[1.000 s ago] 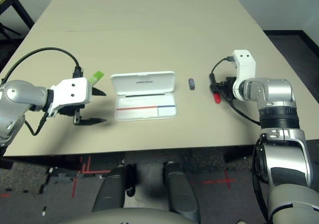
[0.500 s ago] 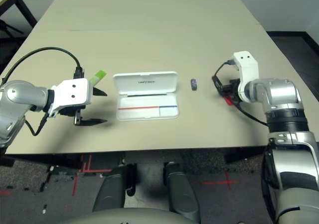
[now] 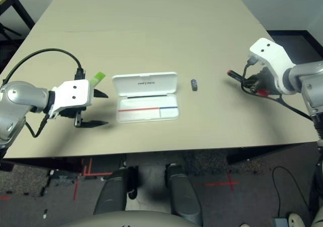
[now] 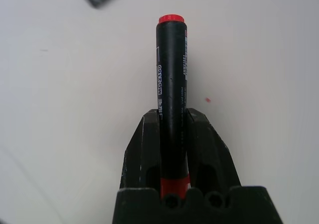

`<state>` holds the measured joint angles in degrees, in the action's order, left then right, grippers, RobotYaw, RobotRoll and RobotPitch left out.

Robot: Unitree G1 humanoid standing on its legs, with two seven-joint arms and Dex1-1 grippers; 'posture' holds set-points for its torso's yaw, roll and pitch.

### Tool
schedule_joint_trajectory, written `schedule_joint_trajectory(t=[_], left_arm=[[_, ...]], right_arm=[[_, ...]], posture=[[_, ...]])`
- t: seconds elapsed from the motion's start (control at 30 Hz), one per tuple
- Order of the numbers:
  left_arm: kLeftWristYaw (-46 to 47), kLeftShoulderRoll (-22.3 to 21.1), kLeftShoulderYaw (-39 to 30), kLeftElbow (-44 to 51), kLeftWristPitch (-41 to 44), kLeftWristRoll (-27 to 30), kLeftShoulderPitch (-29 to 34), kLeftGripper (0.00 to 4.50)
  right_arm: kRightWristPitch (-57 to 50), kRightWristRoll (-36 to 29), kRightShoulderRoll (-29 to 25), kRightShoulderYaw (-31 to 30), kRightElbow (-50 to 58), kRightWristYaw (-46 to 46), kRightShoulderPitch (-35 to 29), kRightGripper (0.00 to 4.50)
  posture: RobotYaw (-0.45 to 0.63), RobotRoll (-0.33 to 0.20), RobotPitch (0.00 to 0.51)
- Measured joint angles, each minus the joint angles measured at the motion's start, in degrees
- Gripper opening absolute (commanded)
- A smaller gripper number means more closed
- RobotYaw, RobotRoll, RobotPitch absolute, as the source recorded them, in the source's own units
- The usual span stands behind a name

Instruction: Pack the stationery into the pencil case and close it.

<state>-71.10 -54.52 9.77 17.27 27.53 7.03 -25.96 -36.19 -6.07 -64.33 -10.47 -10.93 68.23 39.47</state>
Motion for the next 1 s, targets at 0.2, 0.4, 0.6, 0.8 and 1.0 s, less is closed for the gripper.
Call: schedule_joint_trajectory(t=[0.2,0.4,0.6,0.8,1.0], left_arm=[[-0.4,-0.3,0.0,-0.1,-0.2,0.0,0.0,4.5],[-0.4,-0.4,0.0,-0.1,-0.2,0.0,0.0,4.5],[-0.2,-0.5,0.0,0.0,-0.1,-0.1,0.1,4.5],[0.3,-0.5,0.0,0.1,0.3,-0.1,0.7,4.5],[1.2,-0.6,0.0,0.4,0.9,-0.1,1.5,4.5]], right_arm=[[3.3,-5.7,0.2,0.1,6.7,10.9,-0.3,0.48],[5.7,-8.5,2.8,0.0,9.0,16.6,0.7,0.48],[8.6,-7.7,8.5,-3.0,10.2,19.4,5.5,0.48],[10.5,-5.2,15.5,-7.7,10.6,19.5,8.7,0.48],[12.5,-0.4,21.1,-11.6,8.6,16.7,11.0,0.48]], posture=[[-0.05,0.0,0.161],[-0.04,0.0,0.159],[-0.02,0.0,0.151],[0.0,0.0,0.148],[0.01,0.0,0.146]])
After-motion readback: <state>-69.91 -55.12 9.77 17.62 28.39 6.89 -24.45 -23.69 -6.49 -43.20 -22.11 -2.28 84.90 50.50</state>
